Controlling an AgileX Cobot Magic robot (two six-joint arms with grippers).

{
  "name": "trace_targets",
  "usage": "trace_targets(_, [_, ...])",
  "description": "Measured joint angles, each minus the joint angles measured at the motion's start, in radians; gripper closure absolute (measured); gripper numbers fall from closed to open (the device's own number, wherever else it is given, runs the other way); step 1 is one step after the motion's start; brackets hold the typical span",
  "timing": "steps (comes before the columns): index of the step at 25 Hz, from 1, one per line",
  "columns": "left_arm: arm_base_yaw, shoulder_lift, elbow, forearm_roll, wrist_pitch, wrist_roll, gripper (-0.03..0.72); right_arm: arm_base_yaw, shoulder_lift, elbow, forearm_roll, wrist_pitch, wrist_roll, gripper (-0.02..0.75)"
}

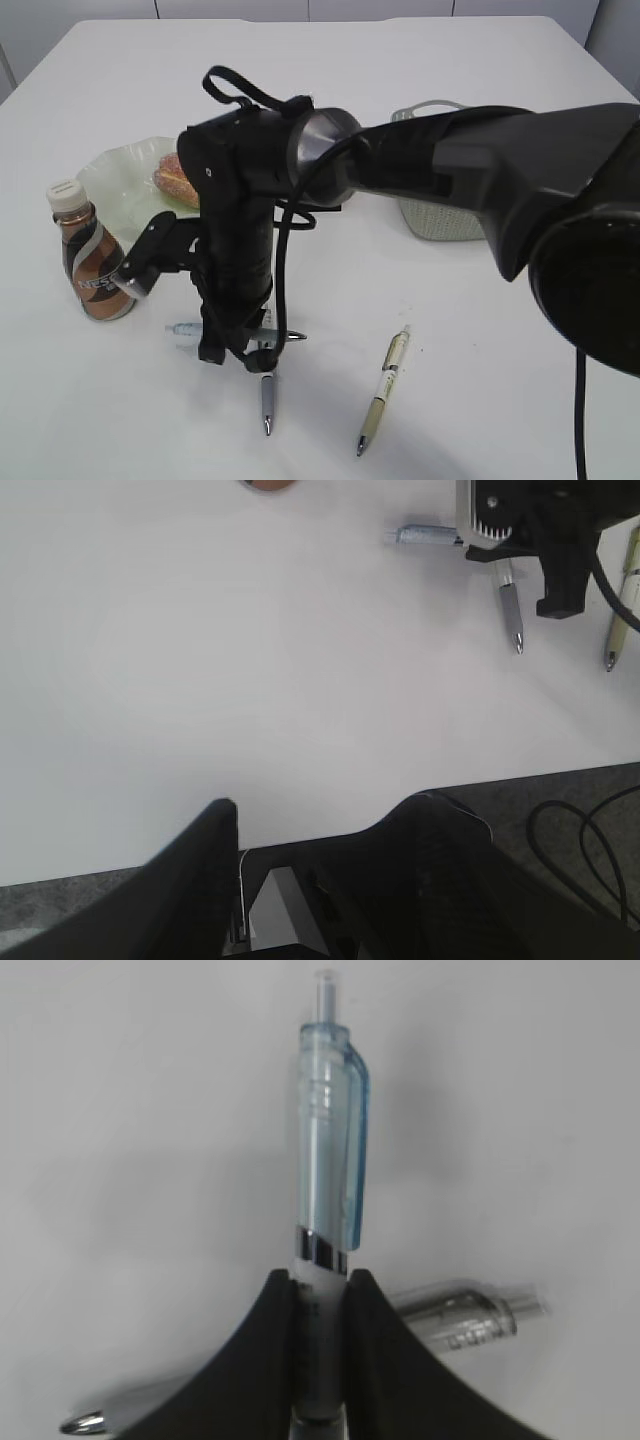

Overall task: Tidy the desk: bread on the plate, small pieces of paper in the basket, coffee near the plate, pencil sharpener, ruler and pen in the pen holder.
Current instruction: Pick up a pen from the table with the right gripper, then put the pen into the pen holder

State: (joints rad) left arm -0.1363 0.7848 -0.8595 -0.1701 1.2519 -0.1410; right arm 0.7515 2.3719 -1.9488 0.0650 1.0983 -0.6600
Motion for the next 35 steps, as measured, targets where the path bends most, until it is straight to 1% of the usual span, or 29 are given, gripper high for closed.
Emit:
trace_targets(4, [0.0,0.0,0.0,0.0,0.0,0.0,0.265,0.0,0.0,-0.109,0.0,0.102,0.209,0.668])
trace_targets(6, [0.0,0.0,0.0,0.0,0.0,0.0,0.265,0.0,0.0,-0.154,0.0,0.114,0.312,0.668])
trace_targets(11, [0.0,0.0,0.0,0.0,0.0,0.0,0.265,0.0,0.0,-0.248,-0.012,0.121,0.645,0.668])
trace_targets(13, [0.0,0.0,0.0,0.0,0.0,0.0,0.265,-0.003,0.0,-0.267,-0.021,0.123,0.712,0.668])
trace_targets(18, [0.0,0.0,0.0,0.0,0.0,0.0,0.265,-0.009,-0.016,-0.279,-0.041,0.133,0.792,0.668])
trace_targets(24, [0.0,0.0,0.0,0.0,0.0,0.0,0.271,-0.009,-0.134,-0.279,-0.112,0.135,0.843,0.668])
trace_targets(30, [0.0,0.0,0.0,0.0,0.0,0.0,0.271,-0.009,-0.267,-0.279,-0.217,0.052,0.853,0.668])
trace_targets(35, [0.0,0.0,0.0,0.0,0.0,0.0,0.271,-0.009,-0.345,-0.244,-0.284,-0.068,0.853,0.668])
